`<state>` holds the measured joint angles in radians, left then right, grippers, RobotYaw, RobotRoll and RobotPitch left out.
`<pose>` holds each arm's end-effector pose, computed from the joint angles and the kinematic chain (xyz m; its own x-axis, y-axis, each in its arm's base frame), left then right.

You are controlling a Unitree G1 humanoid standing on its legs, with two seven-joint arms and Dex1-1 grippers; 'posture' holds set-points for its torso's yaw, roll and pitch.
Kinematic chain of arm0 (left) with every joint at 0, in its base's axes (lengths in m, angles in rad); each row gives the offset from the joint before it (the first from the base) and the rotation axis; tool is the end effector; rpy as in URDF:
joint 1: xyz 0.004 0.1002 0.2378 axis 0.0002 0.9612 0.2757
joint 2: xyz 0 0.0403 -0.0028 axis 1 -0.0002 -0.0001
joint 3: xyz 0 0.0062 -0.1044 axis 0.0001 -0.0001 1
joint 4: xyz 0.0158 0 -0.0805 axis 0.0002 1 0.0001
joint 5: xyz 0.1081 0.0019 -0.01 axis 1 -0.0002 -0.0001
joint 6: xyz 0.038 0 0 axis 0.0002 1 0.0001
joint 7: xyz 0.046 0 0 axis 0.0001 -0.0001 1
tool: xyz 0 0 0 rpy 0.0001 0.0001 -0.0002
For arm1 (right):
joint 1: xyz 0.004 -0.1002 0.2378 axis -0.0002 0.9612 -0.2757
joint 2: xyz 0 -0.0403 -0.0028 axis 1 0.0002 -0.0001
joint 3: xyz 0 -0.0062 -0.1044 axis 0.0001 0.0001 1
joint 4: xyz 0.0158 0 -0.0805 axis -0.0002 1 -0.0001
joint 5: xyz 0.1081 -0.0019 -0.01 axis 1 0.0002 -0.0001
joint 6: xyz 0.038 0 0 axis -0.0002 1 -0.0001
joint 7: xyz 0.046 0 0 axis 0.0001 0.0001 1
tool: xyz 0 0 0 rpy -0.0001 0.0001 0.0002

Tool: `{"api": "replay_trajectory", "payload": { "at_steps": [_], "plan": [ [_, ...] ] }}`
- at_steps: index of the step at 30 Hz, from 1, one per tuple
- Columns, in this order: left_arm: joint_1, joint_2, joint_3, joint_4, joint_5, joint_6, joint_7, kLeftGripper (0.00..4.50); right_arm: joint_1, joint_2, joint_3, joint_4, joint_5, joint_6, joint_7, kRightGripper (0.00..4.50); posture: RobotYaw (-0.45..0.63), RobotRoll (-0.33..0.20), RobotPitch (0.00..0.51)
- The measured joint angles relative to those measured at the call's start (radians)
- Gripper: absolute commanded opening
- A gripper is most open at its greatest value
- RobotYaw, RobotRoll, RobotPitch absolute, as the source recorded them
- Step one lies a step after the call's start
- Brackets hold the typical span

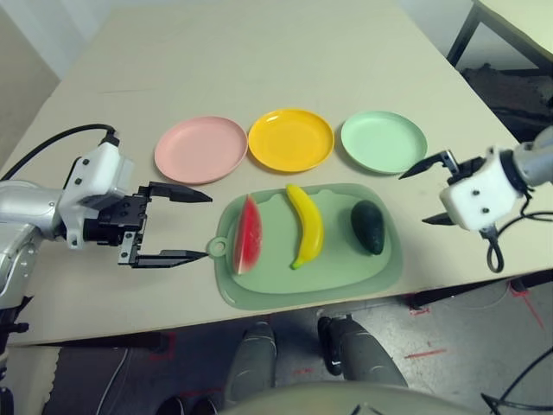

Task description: Place the fruits into color-matched plates.

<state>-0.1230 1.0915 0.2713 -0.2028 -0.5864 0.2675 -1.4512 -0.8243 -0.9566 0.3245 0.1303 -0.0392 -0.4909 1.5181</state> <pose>0.2133 0.3073 0.2330 0.2585 -0.8579 -0.4441 0.9513 0.1460 0.2716 0.2840 -0.2120 0.2727 0.2656 0.5358 -0.8015 -0.5286 -0.6143 -0.5859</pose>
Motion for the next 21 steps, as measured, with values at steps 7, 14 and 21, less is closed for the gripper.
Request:
{"api": "replay_trajectory", "payload": {
  "at_steps": [7,14,21],
  "plan": [
    [-0.002,-0.004,-0.007,-0.03,-0.004,0.019,0.007,4.5,-0.017,0.081,0.07,0.024,-0.024,-0.024,0.029,4.47,-0.01,0.0,0.132],
    [-0.056,0.01,-0.016,-0.026,0.003,0.02,-0.008,4.5,-0.033,0.13,0.119,0.039,-0.052,-0.026,0.049,4.47,0.0,0.0,0.134],
    [-0.055,0.01,-0.016,-0.03,0.003,0.033,-0.007,4.5,-0.054,0.168,0.139,0.11,-0.091,-0.068,0.044,4.47,0.02,0.0,0.143]
  ]
}}
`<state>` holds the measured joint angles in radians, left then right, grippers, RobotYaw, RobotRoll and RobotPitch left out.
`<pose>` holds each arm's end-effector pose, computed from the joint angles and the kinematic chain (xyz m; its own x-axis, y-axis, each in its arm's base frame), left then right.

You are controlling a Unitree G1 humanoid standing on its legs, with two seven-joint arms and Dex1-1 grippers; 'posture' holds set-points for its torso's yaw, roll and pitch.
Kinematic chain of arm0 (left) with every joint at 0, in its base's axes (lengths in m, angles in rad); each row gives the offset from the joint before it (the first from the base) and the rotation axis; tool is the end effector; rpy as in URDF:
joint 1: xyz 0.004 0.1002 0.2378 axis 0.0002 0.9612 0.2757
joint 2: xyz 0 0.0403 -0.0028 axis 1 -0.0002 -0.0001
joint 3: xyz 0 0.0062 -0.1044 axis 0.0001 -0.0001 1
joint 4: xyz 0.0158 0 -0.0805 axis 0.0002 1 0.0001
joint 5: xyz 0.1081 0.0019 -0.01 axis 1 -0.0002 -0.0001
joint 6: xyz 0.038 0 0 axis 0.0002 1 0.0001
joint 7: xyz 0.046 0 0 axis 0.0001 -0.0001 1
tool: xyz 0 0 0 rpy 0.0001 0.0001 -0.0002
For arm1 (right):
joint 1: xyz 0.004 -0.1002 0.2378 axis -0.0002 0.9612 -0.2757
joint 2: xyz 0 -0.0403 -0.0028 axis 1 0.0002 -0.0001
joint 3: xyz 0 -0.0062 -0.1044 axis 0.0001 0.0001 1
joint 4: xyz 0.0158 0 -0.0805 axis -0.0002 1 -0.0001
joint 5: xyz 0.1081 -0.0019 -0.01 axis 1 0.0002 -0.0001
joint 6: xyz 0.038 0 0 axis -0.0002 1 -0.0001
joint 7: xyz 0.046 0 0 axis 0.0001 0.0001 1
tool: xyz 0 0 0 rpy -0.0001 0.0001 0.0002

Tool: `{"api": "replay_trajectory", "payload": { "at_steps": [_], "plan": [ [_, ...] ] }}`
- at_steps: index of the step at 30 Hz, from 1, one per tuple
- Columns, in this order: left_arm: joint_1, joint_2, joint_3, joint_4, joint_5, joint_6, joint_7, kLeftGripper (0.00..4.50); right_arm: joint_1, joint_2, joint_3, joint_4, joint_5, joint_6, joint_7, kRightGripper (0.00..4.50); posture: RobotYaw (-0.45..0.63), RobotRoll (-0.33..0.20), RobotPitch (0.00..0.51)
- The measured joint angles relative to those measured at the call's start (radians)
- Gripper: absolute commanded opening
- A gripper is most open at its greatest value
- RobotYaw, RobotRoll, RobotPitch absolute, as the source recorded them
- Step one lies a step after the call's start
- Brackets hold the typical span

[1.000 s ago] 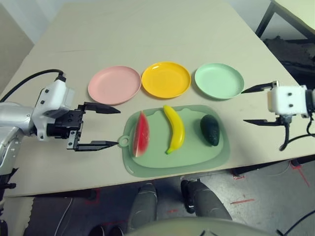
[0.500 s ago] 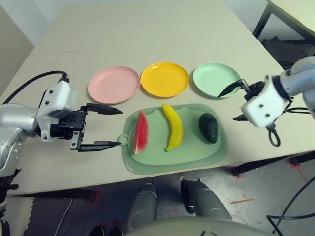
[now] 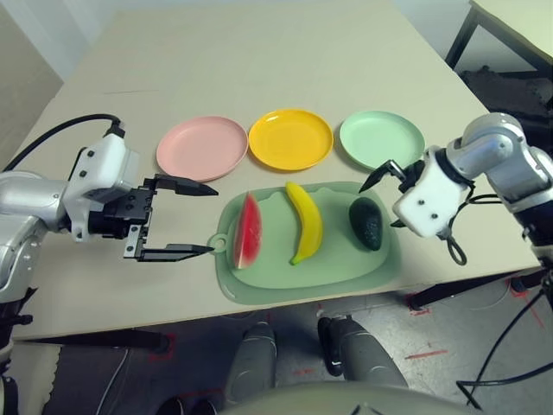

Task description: Place the fruits into color-matched plates.

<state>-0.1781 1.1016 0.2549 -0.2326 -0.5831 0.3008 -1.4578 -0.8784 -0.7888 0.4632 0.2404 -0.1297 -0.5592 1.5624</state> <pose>0.2164 0.2985 0.2442 0.2391 -0.8562 -0.4579 0.9497 0.1080 0.2939 0.3040 -0.1722 0.2395 0.1159 0.4859 -0.8663 -0.4956 -0.7275 -0.4744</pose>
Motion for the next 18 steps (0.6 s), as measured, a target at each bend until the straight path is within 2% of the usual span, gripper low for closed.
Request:
{"api": "replay_trajectory", "payload": {
  "at_steps": [11,18],
  "plan": [
    [0.005,0.023,0.001,-0.007,0.0,0.02,0.004,4.5,-0.008,0.028,0.035,0.106,-0.062,-0.065,-0.004,4.47,0.02,0.0,0.152],
    [-0.004,0.027,0.001,-0.009,0.0,0.03,0.005,4.5,-0.008,0.038,0.036,0.092,-0.067,-0.043,-0.01,4.47,0.01,0.0,0.155]
  ]
}}
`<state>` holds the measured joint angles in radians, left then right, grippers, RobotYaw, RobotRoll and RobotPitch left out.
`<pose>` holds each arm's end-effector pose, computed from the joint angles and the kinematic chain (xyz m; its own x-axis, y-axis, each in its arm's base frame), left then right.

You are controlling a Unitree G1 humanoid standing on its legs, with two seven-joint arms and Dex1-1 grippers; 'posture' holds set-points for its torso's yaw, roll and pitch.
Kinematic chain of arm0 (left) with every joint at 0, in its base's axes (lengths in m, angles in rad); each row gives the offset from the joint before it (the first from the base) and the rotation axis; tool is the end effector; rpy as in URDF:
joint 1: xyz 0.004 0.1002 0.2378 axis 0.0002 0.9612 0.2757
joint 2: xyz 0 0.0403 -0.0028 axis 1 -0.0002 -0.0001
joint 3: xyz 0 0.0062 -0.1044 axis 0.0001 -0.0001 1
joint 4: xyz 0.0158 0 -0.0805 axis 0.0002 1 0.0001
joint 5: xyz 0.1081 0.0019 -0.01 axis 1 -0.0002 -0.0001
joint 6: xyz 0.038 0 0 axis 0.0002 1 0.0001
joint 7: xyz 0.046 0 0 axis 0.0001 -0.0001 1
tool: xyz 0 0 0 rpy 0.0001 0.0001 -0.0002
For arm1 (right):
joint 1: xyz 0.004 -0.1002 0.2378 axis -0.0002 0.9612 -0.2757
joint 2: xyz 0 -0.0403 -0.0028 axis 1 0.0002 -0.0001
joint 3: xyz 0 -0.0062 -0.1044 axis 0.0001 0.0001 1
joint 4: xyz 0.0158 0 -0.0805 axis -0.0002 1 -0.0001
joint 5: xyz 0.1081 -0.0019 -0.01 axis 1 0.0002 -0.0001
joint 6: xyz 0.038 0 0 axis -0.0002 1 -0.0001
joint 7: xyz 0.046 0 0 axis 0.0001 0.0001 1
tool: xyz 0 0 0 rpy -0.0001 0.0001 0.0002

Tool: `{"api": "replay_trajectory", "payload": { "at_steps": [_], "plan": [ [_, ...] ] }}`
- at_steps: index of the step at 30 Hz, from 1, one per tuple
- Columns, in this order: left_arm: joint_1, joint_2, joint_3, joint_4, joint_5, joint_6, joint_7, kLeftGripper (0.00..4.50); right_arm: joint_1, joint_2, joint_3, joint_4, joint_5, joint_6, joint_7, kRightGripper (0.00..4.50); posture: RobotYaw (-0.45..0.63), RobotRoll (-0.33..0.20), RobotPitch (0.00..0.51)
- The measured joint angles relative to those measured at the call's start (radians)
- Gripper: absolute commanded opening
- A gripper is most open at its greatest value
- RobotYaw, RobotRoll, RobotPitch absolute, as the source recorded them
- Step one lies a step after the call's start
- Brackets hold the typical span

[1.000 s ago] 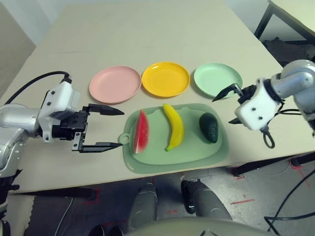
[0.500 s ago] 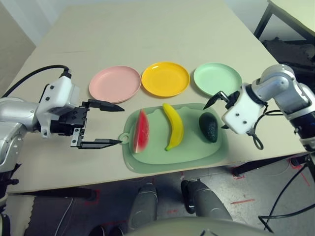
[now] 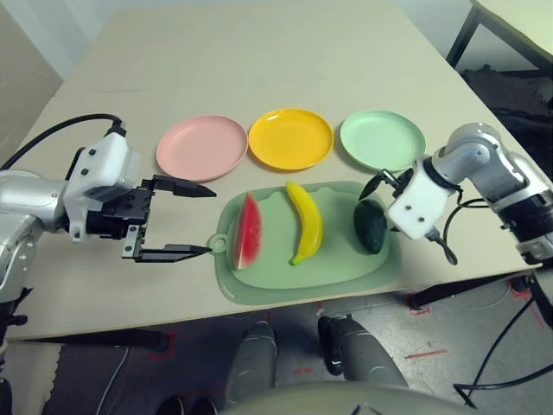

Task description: Place the fruits into color-matched plates.

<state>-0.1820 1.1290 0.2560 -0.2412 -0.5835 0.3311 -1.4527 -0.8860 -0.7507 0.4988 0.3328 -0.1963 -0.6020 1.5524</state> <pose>0.2156 0.2983 0.2492 0.2466 -0.8406 -0.4822 0.9518 0.1164 0.2839 0.3125 -0.1694 0.2233 0.0967 0.4382 -0.8937 -0.5176 -0.7448 -0.4212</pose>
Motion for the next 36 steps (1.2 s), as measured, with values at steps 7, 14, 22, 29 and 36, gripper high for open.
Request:
{"api": "replay_trajectory", "payload": {
  "at_steps": [7,14,22,29,36],
  "plan": [
    [-0.031,0.001,-0.006,0.0,0.0,0.008,0.0,4.5,0.017,-0.003,0.0,-0.075,0.003,0.067,0.009,4.47,0.01,0.0,0.156],
    [-0.05,0.001,-0.024,0.0,0.002,0.01,-0.002,4.5,0.063,-0.023,0.0,-0.145,0.005,0.108,0.027,4.47,0.0,0.0,0.158],
    [-0.056,0.001,-0.028,-0.001,0.003,0.01,-0.002,4.5,0.068,-0.02,0.0,-0.149,0.0,0.118,0.031,4.47,0.02,0.0,0.156],
    [-0.054,0.005,-0.028,-0.016,0.003,0.018,0.0,4.5,0.067,-0.02,0.001,-0.147,-0.009,0.142,0.033,4.47,0.02,0.0,0.154],
    [-0.054,0.021,-0.028,-0.015,0.005,0.018,-0.004,4.5,0.067,-0.017,0.001,-0.163,-0.01,0.196,0.049,4.47,0.01,0.0,0.156]
  ]
}}
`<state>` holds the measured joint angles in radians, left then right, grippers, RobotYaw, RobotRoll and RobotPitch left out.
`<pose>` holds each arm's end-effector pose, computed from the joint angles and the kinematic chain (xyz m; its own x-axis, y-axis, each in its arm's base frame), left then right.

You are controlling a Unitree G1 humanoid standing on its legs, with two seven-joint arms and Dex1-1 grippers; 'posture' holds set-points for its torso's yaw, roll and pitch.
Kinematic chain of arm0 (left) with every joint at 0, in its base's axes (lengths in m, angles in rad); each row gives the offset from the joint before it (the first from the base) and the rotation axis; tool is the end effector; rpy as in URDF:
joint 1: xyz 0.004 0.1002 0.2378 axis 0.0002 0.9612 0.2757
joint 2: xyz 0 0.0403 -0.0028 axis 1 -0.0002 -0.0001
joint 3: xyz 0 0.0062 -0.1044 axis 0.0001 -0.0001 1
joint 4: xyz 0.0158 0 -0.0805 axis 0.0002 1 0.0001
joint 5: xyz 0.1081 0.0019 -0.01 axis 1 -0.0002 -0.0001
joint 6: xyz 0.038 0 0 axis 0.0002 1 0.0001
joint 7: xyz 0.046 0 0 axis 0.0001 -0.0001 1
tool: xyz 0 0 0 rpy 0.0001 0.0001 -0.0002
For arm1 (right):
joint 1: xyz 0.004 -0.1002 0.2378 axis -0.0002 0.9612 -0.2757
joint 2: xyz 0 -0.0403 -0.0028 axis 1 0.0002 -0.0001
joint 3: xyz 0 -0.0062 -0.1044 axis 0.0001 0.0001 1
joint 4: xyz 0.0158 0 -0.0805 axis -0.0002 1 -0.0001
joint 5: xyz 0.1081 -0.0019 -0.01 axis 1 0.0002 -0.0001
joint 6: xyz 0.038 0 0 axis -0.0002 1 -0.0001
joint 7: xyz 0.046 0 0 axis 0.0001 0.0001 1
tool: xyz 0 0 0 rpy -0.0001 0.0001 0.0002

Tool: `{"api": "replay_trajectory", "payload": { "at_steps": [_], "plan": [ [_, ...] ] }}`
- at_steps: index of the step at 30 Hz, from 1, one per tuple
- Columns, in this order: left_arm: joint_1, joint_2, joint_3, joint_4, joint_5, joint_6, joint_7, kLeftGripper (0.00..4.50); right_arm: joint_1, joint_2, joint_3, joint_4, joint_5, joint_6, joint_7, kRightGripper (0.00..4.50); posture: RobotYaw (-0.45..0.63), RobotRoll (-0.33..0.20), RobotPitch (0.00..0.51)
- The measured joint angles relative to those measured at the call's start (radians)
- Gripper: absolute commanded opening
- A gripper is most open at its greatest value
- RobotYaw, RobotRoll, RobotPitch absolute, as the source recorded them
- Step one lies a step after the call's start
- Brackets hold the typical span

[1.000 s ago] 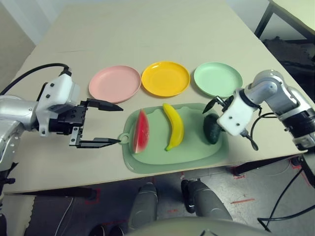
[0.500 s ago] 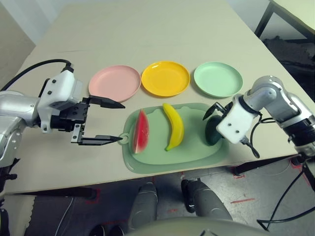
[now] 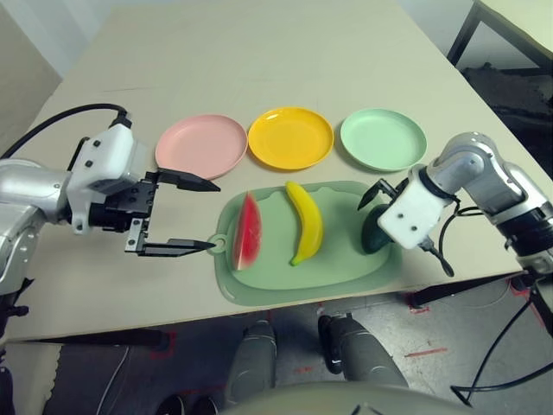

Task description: Place the fruits into color-matched plates.

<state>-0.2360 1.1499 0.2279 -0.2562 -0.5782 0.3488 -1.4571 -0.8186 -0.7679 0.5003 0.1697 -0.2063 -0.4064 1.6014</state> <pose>0.2185 0.2911 0.2592 0.2336 -0.8305 -0.5056 0.9491 0.0819 0.3040 0.3016 -0.1622 0.2182 0.0590 0.3931 -0.9176 -0.5955 -0.7239 -0.3484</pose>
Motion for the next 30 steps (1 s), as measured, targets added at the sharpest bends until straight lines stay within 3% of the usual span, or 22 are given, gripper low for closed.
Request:
{"api": "replay_trajectory", "payload": {
  "at_steps": [5,8,12,24,27,30],
  "plan": [
    [-0.002,0.002,0.0,0.002,0.001,0.0,-0.002,4.5,0.007,-0.001,0.0,-0.028,0.004,0.039,0.004,4.47,0.01,0.0,0.156],
    [-0.006,0.002,0.0,0.002,0.001,0.0,-0.002,4.5,0.01,-0.003,0.0,-0.043,0.011,0.066,0.004,4.13,0.01,0.0,0.155],
    [-0.014,0.002,-0.002,0.003,0.002,0.0,-0.002,4.5,0.011,-0.021,0.006,-0.061,0.017,0.098,0.004,2.93,0.01,0.0,0.154],
    [-0.016,0.002,-0.009,0.005,0.006,-0.005,-0.001,4.5,0.004,-0.024,0.027,-0.086,0.053,0.166,0.005,2.92,0.01,0.0,0.151],
    [-0.027,-0.014,-0.009,0.017,0.006,-0.004,0.021,4.5,-0.047,-0.017,0.027,-0.071,0.065,0.192,0.005,2.92,0.0,0.0,0.151],
    [-0.049,-0.029,-0.014,0.019,0.008,0.038,0.088,4.5,-0.173,0.027,0.023,0.06,0.041,0.203,-0.026,2.92,0.0,0.0,0.15]
  ]
}}
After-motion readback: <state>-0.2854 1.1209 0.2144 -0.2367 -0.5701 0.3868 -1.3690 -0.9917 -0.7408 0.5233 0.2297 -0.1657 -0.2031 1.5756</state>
